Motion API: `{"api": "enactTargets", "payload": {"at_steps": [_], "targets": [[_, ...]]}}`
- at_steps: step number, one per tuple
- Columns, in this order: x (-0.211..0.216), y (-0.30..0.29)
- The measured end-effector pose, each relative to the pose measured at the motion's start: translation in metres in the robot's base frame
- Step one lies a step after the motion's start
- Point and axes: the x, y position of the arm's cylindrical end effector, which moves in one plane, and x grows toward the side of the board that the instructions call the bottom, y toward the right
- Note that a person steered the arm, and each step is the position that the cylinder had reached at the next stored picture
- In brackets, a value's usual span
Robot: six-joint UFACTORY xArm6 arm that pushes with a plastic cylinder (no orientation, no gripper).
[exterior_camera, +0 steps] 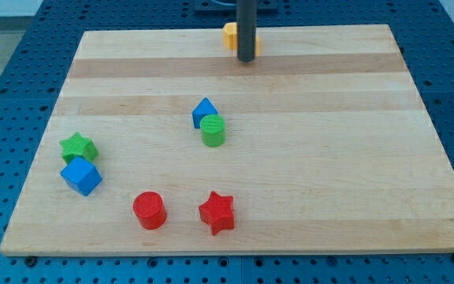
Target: Push the yellow heart towards the green star
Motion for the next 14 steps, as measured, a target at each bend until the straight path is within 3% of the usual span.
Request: {"api": "enactTargets", "payload": {"at_steps": [2,4,5,6,8,12,13,14], "targets": [[0.001,0.008],[0.068,0.029],[0.087,0.011],[0.099,-0.053],[0.184,-0.126],[0.261,-0.019],[0.27,-0.024],[0.265,-0.079]]}}
